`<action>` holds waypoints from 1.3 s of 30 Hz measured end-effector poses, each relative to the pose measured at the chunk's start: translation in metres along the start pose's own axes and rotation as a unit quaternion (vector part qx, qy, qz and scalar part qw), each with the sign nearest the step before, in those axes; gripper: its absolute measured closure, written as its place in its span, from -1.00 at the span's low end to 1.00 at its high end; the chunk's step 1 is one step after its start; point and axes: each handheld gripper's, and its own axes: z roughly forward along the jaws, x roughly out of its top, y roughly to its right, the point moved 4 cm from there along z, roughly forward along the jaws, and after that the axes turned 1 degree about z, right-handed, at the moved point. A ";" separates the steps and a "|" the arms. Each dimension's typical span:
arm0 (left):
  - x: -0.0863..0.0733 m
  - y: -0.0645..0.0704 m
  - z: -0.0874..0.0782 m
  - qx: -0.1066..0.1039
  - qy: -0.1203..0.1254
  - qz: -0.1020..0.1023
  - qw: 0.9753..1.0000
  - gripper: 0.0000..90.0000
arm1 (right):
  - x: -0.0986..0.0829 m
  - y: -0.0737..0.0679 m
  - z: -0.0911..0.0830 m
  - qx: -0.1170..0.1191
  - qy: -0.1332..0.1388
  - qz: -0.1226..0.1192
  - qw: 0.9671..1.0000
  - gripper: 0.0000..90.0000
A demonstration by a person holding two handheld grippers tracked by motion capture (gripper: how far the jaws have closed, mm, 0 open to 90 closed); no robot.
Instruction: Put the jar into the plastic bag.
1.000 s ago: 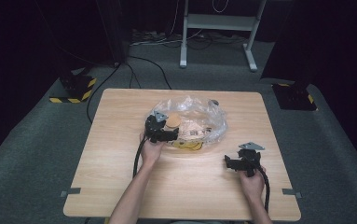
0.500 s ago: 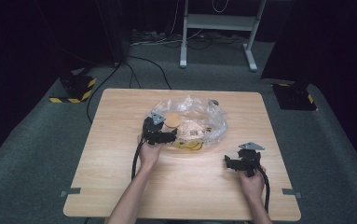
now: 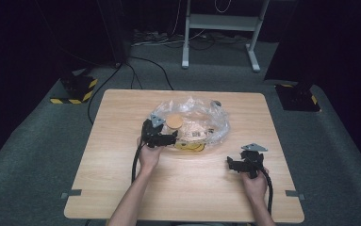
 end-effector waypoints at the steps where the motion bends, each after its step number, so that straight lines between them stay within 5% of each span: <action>1: 0.000 0.000 -0.001 0.000 0.000 0.001 1.000 -0.69 | 0.000 0.000 0.000 0.000 0.000 0.000 1.000 -0.82; 39: 0.003 0.001 -0.046 -0.020 0.017 -0.007 1.000 -0.70 | 0.000 0.000 0.000 0.000 0.000 0.000 1.000 -0.82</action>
